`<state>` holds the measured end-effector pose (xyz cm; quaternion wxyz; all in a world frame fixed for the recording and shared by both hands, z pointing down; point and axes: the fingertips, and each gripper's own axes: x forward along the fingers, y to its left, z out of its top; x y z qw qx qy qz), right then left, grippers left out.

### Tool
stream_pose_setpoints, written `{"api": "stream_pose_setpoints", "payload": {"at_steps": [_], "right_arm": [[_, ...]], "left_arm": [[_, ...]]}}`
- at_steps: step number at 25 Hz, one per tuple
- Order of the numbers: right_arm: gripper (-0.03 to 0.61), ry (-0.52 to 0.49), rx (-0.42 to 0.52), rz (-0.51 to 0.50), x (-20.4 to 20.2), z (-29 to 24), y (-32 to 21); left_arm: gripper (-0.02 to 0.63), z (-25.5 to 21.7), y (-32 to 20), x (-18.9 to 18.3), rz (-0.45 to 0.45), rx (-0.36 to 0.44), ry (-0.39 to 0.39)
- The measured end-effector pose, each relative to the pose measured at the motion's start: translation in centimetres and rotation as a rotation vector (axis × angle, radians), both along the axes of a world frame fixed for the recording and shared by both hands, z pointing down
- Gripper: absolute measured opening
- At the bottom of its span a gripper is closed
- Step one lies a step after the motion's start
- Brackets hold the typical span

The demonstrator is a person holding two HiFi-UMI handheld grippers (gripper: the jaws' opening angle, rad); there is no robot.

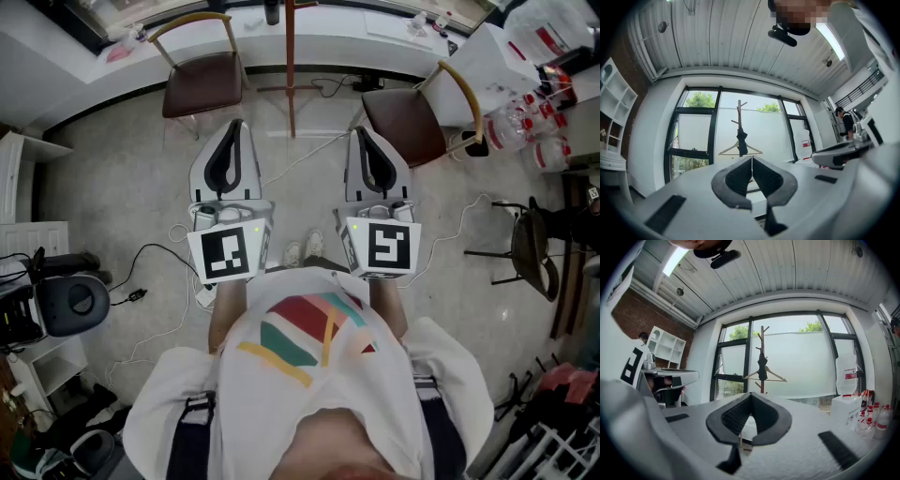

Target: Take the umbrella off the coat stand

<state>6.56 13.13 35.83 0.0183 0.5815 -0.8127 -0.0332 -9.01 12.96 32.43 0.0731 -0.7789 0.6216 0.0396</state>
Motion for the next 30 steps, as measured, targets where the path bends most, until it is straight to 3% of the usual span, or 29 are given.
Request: {"api": "stream_pose_setpoints", "payload": {"at_steps": [14,18,25,30], "right_arm": [[-0.001,-0.005,0.011,-0.008,0.7,-0.2,-0.3],[0.0,-0.041,0.013,-0.033,1.5,-0.4,-0.4],[0.0,-0.061,0.0,-0.053,3.2,1.0,-0.4],[0.0,-0.097,-0.02,-0.09,4.5,1.9,-0.4]], "left_arm": [[0.008,-0.3,-0.2,0.6,-0.001,0.02,0.015],[0.008,-0.3,-0.2,1.1,-0.008,0.011,0.033],[0.008,0.4,-0.1,2.4,-0.025,0.013,-0.004],[0.008,1.1,-0.2,2.8,-0.053,-0.003,0.025]]}}
